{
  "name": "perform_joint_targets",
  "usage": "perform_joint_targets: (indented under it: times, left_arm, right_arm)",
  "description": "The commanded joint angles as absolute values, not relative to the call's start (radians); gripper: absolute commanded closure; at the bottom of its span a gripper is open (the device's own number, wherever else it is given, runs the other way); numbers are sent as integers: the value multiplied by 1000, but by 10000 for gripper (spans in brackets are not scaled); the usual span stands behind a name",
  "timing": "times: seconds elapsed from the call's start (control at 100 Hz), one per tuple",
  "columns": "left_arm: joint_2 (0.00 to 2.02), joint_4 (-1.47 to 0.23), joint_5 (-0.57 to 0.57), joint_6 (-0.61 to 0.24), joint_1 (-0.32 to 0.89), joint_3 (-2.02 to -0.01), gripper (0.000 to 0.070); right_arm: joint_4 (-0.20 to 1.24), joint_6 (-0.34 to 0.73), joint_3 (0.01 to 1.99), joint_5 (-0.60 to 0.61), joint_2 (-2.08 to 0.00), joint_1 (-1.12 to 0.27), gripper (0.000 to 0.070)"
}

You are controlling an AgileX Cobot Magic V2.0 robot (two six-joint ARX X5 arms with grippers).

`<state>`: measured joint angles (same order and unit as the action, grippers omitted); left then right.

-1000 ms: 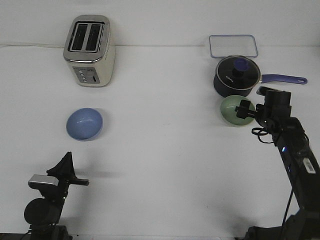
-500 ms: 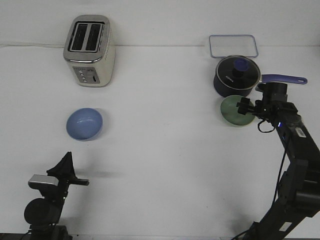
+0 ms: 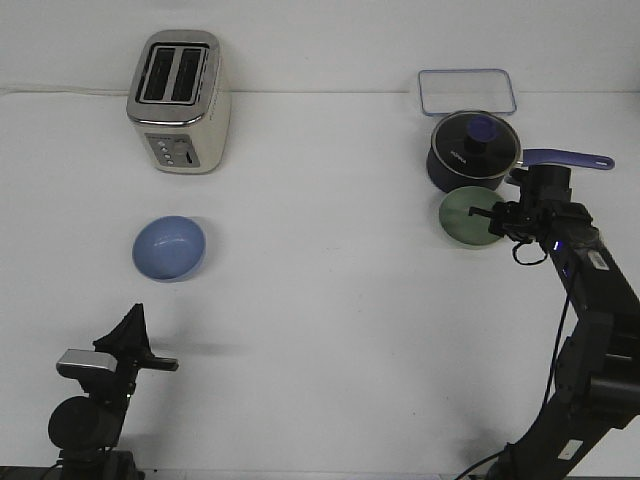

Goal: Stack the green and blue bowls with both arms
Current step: 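Reach the right gripper forward and grasp the rim of the pale green bowl, then lift the green bowl with the right gripper and carry it toward the table center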

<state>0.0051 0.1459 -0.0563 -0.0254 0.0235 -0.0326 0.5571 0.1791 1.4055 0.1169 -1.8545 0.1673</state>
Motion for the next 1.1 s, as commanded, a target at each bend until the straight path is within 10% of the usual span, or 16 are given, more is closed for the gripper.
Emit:
perform_joint_targets:
  times: [0.0,0.55,1.09]
  left_arm:
    - [3,158,-56,-31,23,-14,685]
    - [3,159,-56,-31,23,-14,685]
    - [3,158,-56,-31,23,-14,685]
  right_arm:
    - [555,163,1415,108,-1850,174,700]
    - [781,183,1374,340,-1316,105,700]
    - [508,407,841,256,-1092,-463,700]
